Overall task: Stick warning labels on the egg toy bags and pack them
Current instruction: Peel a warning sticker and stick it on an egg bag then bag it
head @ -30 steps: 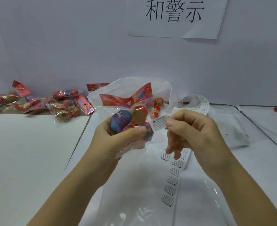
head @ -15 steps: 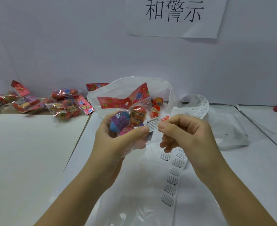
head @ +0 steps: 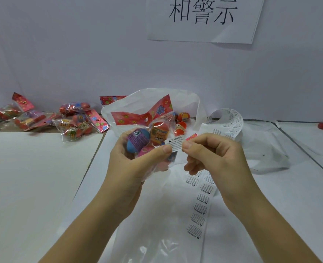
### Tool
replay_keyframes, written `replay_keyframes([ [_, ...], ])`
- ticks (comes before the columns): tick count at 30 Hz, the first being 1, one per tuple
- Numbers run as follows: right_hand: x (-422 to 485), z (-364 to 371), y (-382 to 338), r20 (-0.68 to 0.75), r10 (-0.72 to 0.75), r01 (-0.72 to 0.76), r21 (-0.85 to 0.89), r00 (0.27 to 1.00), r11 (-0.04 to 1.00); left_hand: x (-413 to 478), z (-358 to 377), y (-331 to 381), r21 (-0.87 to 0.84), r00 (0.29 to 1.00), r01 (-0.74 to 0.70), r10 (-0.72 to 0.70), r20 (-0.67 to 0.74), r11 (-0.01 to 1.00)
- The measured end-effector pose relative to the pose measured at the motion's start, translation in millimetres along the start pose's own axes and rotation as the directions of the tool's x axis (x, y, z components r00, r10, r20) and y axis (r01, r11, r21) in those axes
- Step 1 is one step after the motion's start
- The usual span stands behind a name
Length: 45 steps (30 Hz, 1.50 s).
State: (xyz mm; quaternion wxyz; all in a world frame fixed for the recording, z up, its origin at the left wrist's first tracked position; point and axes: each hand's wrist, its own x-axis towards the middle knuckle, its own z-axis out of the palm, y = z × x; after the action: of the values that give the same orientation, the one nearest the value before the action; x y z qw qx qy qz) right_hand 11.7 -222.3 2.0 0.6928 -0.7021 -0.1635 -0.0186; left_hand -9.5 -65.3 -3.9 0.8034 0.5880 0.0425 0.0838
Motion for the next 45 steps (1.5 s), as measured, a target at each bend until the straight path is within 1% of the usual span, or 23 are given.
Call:
replay_keyframes([
  [10,-1.2,0.6,-0.5,-0.02,0.003,-0.004,-0.036,1.0,0.999,-0.4,-1.2,-2.3,0.016,0.998,-0.06,0.06,-0.021,0.998],
  [15,-3.4,3.3,-2.3,-0.081,0.015,-0.021,-0.075,0.997,0.997,-1.8,-3.0,-6.0,0.062,0.994,-0.099,0.101,-0.036,0.993],
  [21,-5.1,5.9,-2.1,-0.111,-0.04,0.024,-0.14,0.993,0.99,-2.6,-2.3,-6.0,0.084,0.987,-0.151,0.154,-0.034,0.985],
  [26,-4.4,5.5,-2.7,-0.1,-0.018,0.003,-0.144,0.995,0.99,-4.1,-0.3,-5.6,0.098,0.979,-0.194,0.198,-0.039,0.976],
  [30,-5.3,5.9,-5.7,-0.126,-0.003,-0.015,-0.146,0.992,0.989,-5.6,0.2,-4.4,0.08,0.976,-0.214,0.217,-0.03,0.974],
  [37,-7.4,5.5,-3.8,-0.17,-0.061,0.014,-0.267,0.984,0.964,-9.6,3.5,-2.0,0.085,0.966,-0.258,0.26,-0.006,0.962],
  [39,-7.2,4.2,-2.7,-0.17,-0.05,-0.006,-0.317,0.984,0.948,-10.7,4.8,-1.8,0.095,0.963,-0.268,0.27,-0.006,0.959],
  [41,-4.8,1.1,-1.6,-0.157,-0.009,-0.053,-0.387,0.988,0.92,-10.8,4.9,-1.7,0.089,0.965,-0.257,0.26,-0.019,0.962],
  [42,-2.9,-0.7,-1.8,-0.143,0.026,-0.08,-0.389,0.989,0.918,-10.2,4.5,-1.5,0.079,0.968,-0.247,0.25,-0.025,0.966],
  [43,-1.0,-2.8,-2.0,-0.123,0.069,-0.108,-0.345,0.99,0.933,-9.3,3.4,-1.8,0.064,0.971,-0.235,0.237,-0.027,0.97],
  [45,2.7,-6.3,-3.1,-0.06,0.158,-0.166,-0.152,0.986,0.974,-7.6,1.4,-1.4,0.026,0.981,-0.191,0.192,-0.024,0.981],
])
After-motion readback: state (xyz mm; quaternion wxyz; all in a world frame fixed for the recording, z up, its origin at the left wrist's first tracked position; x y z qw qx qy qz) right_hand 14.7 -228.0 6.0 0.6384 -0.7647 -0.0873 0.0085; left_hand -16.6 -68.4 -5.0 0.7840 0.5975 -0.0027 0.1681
